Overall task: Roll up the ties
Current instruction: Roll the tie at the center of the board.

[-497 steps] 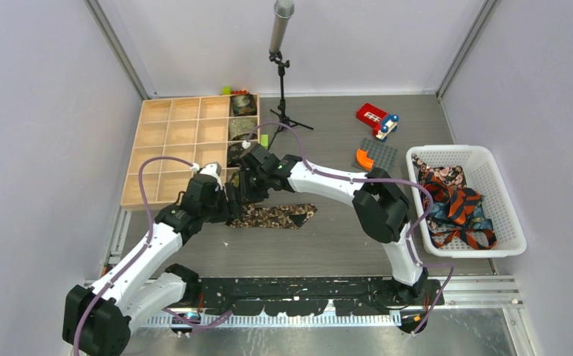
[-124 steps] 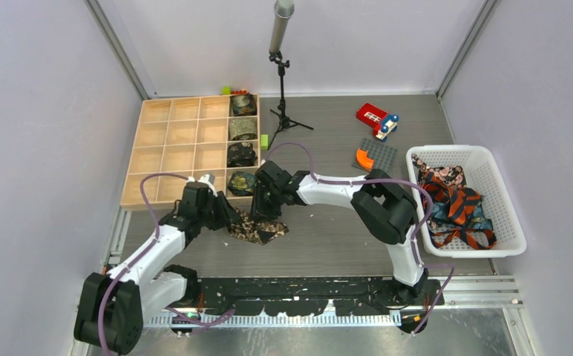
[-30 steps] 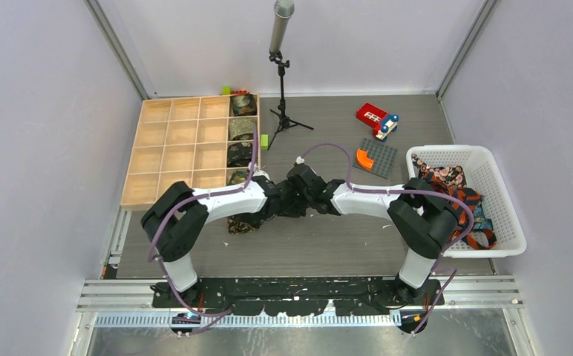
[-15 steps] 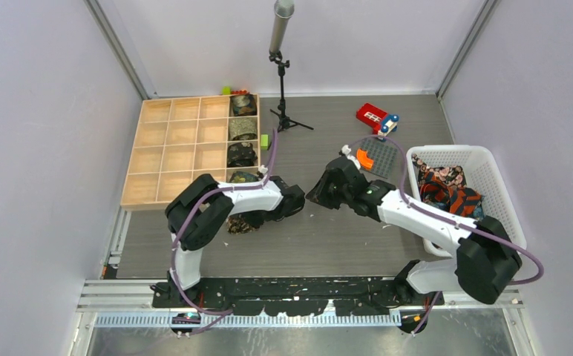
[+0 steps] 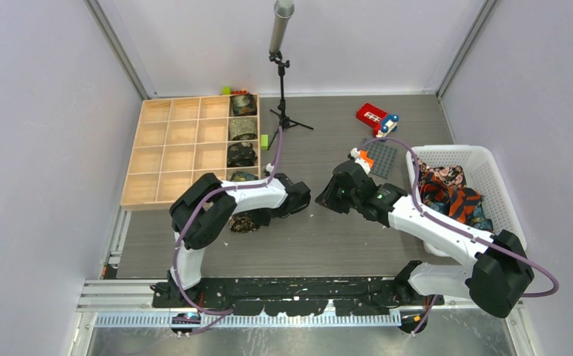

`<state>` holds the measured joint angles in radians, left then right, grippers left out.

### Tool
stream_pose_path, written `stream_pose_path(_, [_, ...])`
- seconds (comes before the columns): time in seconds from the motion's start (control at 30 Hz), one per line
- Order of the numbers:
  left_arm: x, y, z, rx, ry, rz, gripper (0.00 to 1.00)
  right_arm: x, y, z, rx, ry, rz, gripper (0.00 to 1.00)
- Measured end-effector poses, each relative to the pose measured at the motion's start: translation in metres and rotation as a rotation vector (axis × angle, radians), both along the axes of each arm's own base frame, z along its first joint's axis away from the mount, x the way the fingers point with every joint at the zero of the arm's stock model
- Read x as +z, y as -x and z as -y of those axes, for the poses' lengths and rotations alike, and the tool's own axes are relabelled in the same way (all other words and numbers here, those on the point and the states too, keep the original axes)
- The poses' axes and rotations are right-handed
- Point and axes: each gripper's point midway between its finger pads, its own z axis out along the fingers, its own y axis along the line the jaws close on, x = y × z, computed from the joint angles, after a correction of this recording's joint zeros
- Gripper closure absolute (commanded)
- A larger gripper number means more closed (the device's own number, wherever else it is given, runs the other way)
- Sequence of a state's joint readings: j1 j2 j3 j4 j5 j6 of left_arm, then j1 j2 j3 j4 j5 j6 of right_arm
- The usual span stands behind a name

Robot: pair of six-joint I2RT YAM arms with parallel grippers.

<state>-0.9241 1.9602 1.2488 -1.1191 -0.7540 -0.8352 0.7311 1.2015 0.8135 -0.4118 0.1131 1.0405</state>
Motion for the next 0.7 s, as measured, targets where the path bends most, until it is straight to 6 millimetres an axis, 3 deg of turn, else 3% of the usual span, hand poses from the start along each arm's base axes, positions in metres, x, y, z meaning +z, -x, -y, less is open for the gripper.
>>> stream_pose_path(0.23, [0.004,-0.002,0.017,-0.002,0.052,0.015,0.41,-0.002,0.003,0.003,0.007,0.016,-0.008,0.75])
stream_pose_path(0.27, [0.004,-0.002,0.018,0.0,0.055,0.018,0.36,-0.002,0.003,0.003,0.008,0.015,-0.008,0.75])
stream_pose_path(0.37, [0.005,-0.001,0.018,0.001,0.054,0.021,0.35,-0.001,0.003,0.002,0.012,0.01,-0.008,0.75])
stream_pose_path(0.53, [0.007,-0.001,0.02,0.005,0.056,0.025,0.24,0.0,0.003,0.0,0.015,0.003,-0.004,0.75])
stream_pose_path(0.7, [0.009,0.001,0.022,0.004,0.062,0.031,0.27,0.0,0.003,0.0,0.018,0.005,-0.002,0.75])
